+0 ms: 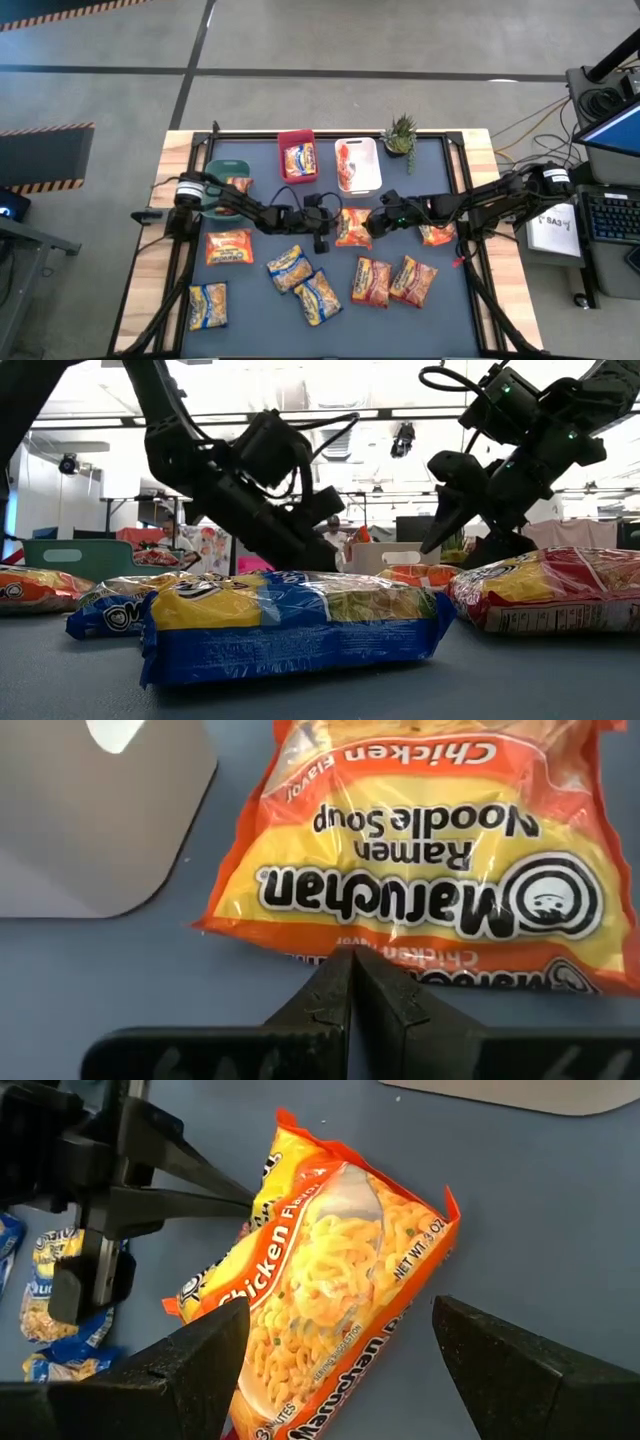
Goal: Sort Maruchan noodles
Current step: Put the middle orange noodle pack into the white bin
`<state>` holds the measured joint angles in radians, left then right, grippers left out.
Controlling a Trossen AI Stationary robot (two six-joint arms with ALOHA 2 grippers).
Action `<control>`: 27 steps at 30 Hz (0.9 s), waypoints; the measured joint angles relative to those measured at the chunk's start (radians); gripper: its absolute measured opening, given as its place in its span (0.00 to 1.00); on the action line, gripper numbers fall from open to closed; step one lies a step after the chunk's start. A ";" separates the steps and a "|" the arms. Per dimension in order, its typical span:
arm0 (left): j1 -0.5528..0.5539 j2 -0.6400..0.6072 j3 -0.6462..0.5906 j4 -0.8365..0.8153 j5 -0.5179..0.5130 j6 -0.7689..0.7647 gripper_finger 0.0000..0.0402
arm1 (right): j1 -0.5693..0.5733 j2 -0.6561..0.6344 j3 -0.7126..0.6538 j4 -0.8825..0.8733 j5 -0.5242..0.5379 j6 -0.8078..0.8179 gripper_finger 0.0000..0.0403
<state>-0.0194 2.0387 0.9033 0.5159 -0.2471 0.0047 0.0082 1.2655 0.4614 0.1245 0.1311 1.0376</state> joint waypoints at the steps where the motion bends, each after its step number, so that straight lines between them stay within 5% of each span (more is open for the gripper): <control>1: 0.002 0.004 0.001 -0.003 0.000 -0.014 0.00 | 0.000 0.000 0.000 0.001 0.000 0.001 0.75; 13: 0.005 0.007 0.002 -0.019 0.004 -0.050 0.00 | 0.000 0.000 -0.048 0.050 0.026 0.047 0.75; 21: 0.002 -0.109 -0.004 -0.159 0.005 -0.040 0.00 | 0.000 0.047 -0.109 0.238 0.035 0.021 0.75; 27: 0.008 -0.108 -0.001 -0.028 0.027 -0.036 0.00 | 0.000 0.081 -0.122 0.303 0.029 0.014 0.75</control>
<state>-0.0115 1.9307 0.9020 0.4883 -0.2200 -0.0317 0.0082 1.3462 0.3393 0.4272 0.1596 1.0513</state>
